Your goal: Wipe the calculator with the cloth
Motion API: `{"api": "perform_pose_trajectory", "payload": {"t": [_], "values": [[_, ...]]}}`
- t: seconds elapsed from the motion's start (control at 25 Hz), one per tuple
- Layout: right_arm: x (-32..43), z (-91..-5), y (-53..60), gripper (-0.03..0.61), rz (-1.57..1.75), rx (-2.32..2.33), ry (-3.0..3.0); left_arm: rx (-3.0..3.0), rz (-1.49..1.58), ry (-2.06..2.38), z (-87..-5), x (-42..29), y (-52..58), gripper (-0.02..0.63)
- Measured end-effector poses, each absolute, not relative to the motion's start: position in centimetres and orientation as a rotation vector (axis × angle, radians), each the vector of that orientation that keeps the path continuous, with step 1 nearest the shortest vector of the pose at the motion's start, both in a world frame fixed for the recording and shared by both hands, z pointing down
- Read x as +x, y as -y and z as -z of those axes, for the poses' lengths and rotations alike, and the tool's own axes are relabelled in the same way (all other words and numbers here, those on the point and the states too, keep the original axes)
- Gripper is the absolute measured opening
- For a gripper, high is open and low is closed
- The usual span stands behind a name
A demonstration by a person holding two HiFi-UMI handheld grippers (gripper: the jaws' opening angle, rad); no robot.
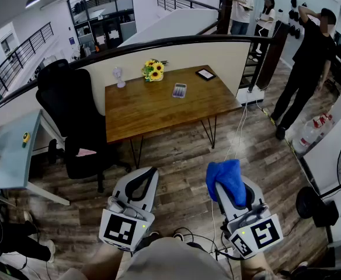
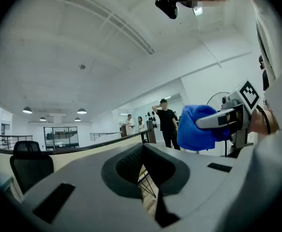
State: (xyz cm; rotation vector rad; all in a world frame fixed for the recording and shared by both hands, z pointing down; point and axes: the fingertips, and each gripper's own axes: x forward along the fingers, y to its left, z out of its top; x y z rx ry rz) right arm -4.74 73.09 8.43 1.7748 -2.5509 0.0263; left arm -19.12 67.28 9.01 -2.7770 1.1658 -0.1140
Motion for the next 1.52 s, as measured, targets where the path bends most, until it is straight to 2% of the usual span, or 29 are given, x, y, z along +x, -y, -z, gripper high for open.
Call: {"api": "perform_pose_trajectory", "payload": {"t": [0.92, 1.52], "values": [[-5.2, -10.8, -69.8, 0.135, -0.117, 1.744, 2.541, -2.81, 0.149, -1.165, -10.5, -19.7, -64.4, 0.003], [-2.6, -12.6, -57.7, 0.135, -0.173, 1.788, 2.472, -2.854, 0.185, -1.097, -12.0, -16.7, -51.8, 0.003]]}}
